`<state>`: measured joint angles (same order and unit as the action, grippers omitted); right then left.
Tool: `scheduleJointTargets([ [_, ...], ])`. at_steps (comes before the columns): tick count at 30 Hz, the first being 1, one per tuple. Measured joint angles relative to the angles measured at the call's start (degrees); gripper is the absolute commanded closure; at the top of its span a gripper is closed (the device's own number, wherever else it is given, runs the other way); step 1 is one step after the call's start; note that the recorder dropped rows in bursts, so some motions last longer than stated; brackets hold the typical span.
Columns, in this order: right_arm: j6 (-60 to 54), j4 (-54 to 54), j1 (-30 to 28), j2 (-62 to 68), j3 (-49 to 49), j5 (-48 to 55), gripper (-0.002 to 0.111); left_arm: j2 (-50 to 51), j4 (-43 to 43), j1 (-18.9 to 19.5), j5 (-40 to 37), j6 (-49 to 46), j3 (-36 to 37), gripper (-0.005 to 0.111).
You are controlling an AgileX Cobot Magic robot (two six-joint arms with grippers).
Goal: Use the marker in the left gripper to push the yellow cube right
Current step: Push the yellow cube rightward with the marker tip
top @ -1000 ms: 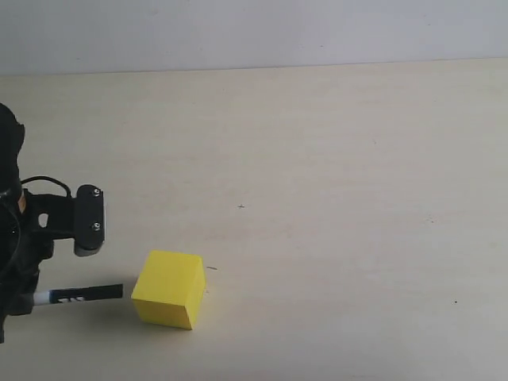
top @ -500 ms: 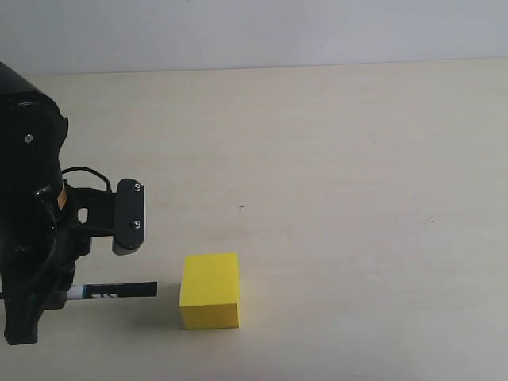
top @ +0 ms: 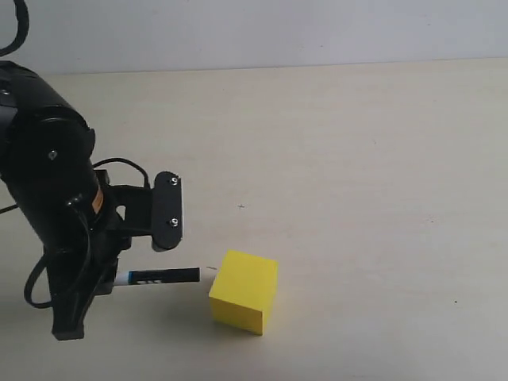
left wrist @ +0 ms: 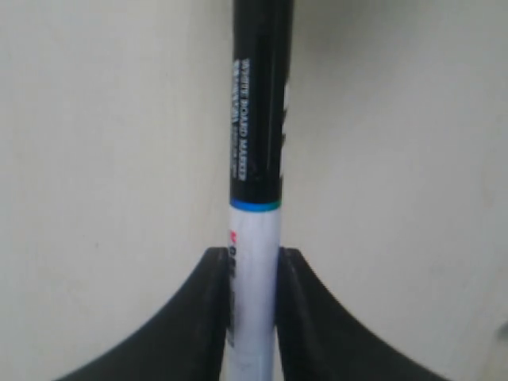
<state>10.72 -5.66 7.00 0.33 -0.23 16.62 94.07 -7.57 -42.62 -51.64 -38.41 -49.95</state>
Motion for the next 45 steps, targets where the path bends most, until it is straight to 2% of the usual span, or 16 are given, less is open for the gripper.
scheduleJointTargets([
  [4, 0.0, 0.0, 0.0, 0.0, 0.0, 0.0, 0.108, 0.4, -1.1, 1.4, -2.3, 2.1, 0.0, 0.107],
  [9, 0.0, 0.0, 0.0, 0.0, 0.0, 0.0, 0.108, 2.4, 0.8, -5.6, 1.2, 2.9, 0.0, 0.107],
  [11, 0.0, 0.0, 0.0, 0.0, 0.0, 0.0, 0.108, 2.7, -2.0, -6.1, 0.8, 5.3, 0.0, 0.107],
  [15, 0.0, 0.0, 0.0, 0.0, 0.0, 0.0, 0.108, 2.7, -6.8, -5.6, -1.5, 7.9, 0.0, 0.107],
  [19, 0.0, 0.0, 0.0, 0.0, 0.0, 0.0, 0.108, 2.7, -7.6, -4.7, -1.8, 9.3, 0.0, 0.107],
  [26, 0.0, 0.0, 0.0, 0.0, 0.0, 0.0, 0.108, 2.7, -2.9, -4.7, 0.8, 7.3, 0.0, 0.107],
  [45, 0.0, 0.0, 0.0, 0.0, 0.0, 0.0, 0.108, 2.7, -0.9, -4.0, -3.8, 2.8, 0.0, 0.107],
])
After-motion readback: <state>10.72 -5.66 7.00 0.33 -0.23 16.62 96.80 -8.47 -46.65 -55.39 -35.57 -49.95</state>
